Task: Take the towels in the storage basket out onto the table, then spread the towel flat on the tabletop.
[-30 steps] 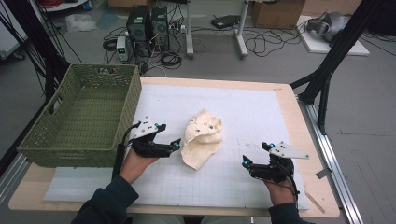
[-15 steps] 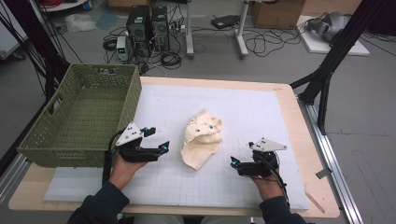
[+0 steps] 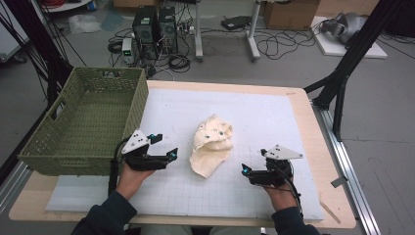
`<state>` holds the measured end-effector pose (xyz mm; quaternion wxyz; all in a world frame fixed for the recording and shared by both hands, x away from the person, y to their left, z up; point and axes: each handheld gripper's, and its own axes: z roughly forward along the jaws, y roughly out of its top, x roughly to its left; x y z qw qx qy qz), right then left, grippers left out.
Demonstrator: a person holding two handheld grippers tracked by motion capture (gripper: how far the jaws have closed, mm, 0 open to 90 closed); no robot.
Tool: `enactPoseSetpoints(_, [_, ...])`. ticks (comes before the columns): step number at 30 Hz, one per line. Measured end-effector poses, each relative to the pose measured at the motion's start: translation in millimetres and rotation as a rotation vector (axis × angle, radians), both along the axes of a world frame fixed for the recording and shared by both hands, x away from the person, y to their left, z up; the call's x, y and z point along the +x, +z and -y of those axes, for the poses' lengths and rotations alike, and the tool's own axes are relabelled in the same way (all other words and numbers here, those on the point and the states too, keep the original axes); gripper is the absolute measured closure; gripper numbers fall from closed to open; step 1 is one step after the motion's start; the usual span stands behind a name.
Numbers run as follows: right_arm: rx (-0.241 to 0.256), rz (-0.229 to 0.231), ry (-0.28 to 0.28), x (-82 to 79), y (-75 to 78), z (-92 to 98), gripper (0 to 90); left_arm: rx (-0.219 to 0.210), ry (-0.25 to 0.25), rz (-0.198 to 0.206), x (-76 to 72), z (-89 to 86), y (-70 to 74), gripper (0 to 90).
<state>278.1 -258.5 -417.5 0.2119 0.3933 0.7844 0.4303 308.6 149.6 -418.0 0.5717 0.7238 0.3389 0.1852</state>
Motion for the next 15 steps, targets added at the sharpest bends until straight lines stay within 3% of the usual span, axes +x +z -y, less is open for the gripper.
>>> enactPoseSetpoints(4, [0.013,0.005,0.000,0.1,1.5,-1.0,10.7,0.013,-0.009,-0.014,0.1,1.7,-1.8,19.1])
enactPoseSetpoints(15, [0.029,0.008,0.002,3.0,3.5,-1.9,11.0,-0.003,0.006,-0.044,4.7,-0.8,-4.1,19.1])
